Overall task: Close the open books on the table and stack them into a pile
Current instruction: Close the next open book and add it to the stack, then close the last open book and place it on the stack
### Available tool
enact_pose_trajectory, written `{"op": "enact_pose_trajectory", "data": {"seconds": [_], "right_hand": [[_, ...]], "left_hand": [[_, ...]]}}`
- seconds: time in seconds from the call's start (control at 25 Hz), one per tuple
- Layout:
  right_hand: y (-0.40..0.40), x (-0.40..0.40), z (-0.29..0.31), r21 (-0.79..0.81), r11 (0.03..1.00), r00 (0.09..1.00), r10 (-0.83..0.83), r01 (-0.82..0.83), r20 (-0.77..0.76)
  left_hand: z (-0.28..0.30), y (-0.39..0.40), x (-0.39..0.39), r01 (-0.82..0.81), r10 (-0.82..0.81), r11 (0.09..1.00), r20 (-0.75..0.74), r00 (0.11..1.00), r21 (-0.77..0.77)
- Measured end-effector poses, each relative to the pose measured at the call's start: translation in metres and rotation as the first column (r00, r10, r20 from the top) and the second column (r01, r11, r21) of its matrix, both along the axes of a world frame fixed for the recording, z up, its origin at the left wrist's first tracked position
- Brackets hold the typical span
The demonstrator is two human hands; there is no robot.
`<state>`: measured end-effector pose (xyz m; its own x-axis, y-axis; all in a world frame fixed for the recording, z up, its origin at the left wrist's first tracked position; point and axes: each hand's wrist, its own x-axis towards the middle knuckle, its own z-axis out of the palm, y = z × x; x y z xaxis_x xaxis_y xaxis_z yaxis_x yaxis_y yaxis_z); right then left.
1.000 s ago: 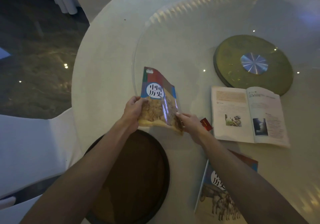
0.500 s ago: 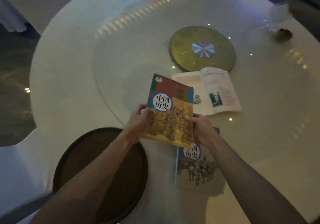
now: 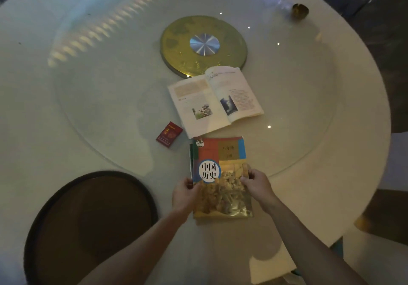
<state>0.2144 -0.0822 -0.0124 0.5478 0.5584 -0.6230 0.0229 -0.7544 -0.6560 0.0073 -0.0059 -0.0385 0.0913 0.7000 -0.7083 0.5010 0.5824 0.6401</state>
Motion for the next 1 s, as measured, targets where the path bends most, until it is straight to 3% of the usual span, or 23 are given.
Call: {"op": "enact_pose_trajectory", "data": {"seconds": [0.2, 0.32, 0.48, 0.68, 0.8, 1.0], "right_hand": [[-0.010, -0.006, -0.010, -0.056, 0.993, 0.967, 0.118, -0.109, 0.226], [-0.009, -0.005, -0.016, -0.070, 0.982, 0.934, 0.187, -0.174, 0.304], [-0.005, 0.009, -0.029, -0.173, 0.947, 0.877, 0.316, -0.270, 0.360], [0.036, 0.062, -0.011, -0.027, 0.979, 0.931, 0.202, -0.204, 0.303], [0.086, 0.113, 0.007, 0.011, 0.987, 0.952, 0.154, -0.163, 0.265], [0.174, 0.187, 0.007, 0.017, 0.979, 0.957, 0.196, -0.204, 0.214]], "left_hand": [[-0.005, -0.009, -0.006, 0.190, -0.170, 0.973, -0.148, 0.974, 0.133], [-0.005, -0.008, -0.008, 0.376, -0.306, 0.908, -0.323, 0.896, 0.185], [-0.005, -0.001, -0.002, 0.446, -0.326, 0.868, -0.427, 0.844, 0.218], [0.011, 0.060, 0.047, 0.192, -0.149, 0.945, -0.173, 0.974, 0.265], [0.018, 0.111, 0.083, 0.110, -0.044, 0.945, -0.212, 0.976, 0.308], [0.003, 0.167, 0.119, -0.087, 0.143, 0.978, -0.311, 0.940, 0.188]]}}
